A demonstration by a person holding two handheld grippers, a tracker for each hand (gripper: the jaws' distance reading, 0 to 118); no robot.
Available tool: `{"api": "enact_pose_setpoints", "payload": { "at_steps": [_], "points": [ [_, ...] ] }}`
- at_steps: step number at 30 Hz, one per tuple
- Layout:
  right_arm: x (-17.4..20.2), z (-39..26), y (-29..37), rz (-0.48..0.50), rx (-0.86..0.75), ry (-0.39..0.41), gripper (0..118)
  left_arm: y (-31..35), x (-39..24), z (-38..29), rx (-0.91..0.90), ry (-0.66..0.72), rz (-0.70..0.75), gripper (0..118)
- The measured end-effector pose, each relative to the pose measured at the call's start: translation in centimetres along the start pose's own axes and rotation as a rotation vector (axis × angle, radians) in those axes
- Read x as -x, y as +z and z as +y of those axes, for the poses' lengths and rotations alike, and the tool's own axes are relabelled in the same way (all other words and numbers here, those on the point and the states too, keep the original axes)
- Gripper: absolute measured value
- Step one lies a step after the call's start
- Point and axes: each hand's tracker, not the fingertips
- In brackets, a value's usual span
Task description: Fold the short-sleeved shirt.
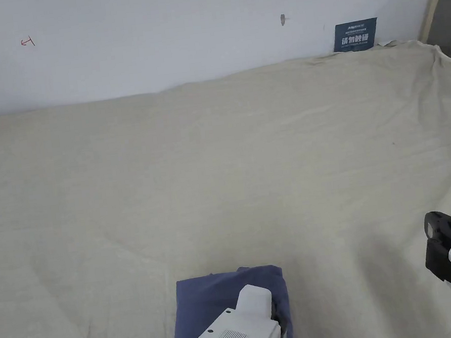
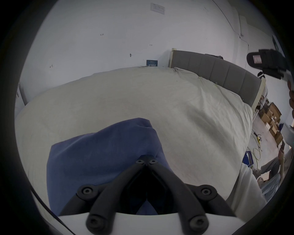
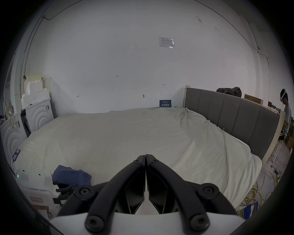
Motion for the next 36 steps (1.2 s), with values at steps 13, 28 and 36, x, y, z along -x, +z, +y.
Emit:
{"api": "enact_pose_setpoints", "payload": {
  "at_steps": [13, 28, 36],
  "points": [
    [0.4, 0.0, -0.1, 0.005, 0.001, 0.004, 0, -0.9, 0.1, -0.9, 0.019, -0.043, 0.014, 0],
    [3.3, 3.0, 1.5, 0.018, -0.097, 0.027, 0, 6.4, 1.5, 5.6, -0.258, -0.005, 0.034, 0],
    [6.1, 5.5, 2.6, 0.018, -0.212, 0.036, 0, 11.8, 6.0, 10.0, -0.439, 0.014, 0.174, 0]
  ]
}}
